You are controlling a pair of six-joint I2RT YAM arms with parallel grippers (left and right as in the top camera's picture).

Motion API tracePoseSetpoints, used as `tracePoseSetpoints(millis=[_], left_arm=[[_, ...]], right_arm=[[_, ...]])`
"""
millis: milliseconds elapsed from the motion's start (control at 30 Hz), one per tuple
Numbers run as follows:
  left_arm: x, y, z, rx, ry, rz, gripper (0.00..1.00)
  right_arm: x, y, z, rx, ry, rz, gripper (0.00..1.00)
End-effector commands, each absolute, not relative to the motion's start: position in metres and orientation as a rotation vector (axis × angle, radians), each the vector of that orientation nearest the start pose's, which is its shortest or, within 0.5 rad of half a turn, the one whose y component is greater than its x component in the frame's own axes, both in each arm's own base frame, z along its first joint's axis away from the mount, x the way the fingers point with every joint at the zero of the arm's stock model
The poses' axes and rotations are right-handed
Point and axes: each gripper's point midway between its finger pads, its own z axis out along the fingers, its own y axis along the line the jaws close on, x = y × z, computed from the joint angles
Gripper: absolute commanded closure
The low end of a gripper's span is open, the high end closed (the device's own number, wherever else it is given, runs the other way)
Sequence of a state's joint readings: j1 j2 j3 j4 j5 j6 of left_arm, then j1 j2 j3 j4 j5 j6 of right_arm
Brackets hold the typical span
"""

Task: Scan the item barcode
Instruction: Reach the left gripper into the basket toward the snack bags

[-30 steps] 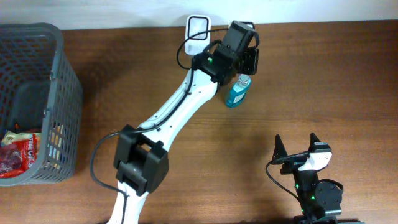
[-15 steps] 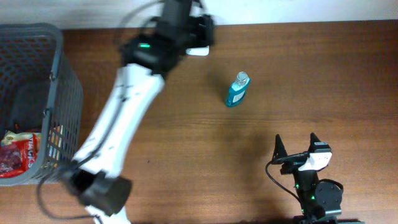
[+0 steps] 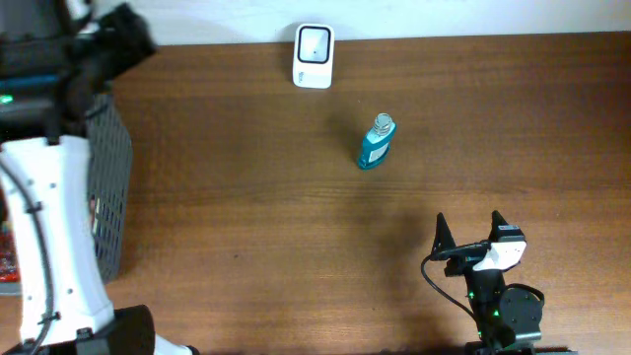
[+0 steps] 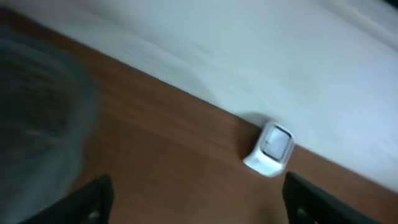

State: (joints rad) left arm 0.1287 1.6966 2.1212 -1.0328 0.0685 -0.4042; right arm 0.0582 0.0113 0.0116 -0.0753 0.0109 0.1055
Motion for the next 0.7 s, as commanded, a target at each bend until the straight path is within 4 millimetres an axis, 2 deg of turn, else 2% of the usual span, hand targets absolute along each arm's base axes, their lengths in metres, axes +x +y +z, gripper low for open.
tracePoseSetpoints(millis=[0, 133, 233, 300, 400, 500, 667], left_arm=[[0.428, 0.093, 0.417, -0.619, 2.030, -0.189, 0.13], [0.412, 0.139, 0.409, -0.745, 2.020, -0.123, 0.11], [0.392, 0.171, 0.395, -0.859, 2.041, -0.064, 0.10], [0.381, 0.185, 0.385, -0.924, 2.062, -0.045, 0.07], [0.372, 0.196, 0.372, -0.984, 2.095, -0.032, 0.05], [0.371, 0.197, 0.360, -1.006, 2.132, -0.036, 0.05], [0.373, 0.197, 0.328, -1.060, 2.235, -0.048, 0.04]], right_arm=[[0.246, 0.010, 0.155, 0.064, 1.654, 0.111, 0.01], [0.246, 0.010, 0.155, 0.064, 1.654, 0.111, 0.01], [0.246, 0.010, 0.155, 0.064, 1.653, 0.111, 0.01], [0.246, 0.010, 0.155, 0.064, 1.653, 0.111, 0.01], [0.246, 0.010, 0.155, 0.064, 1.653, 0.111, 0.01], [0.246, 0.010, 0.155, 0.064, 1.653, 0.111, 0.01], [0.246, 0.010, 0.155, 0.064, 1.653, 0.111, 0.01]])
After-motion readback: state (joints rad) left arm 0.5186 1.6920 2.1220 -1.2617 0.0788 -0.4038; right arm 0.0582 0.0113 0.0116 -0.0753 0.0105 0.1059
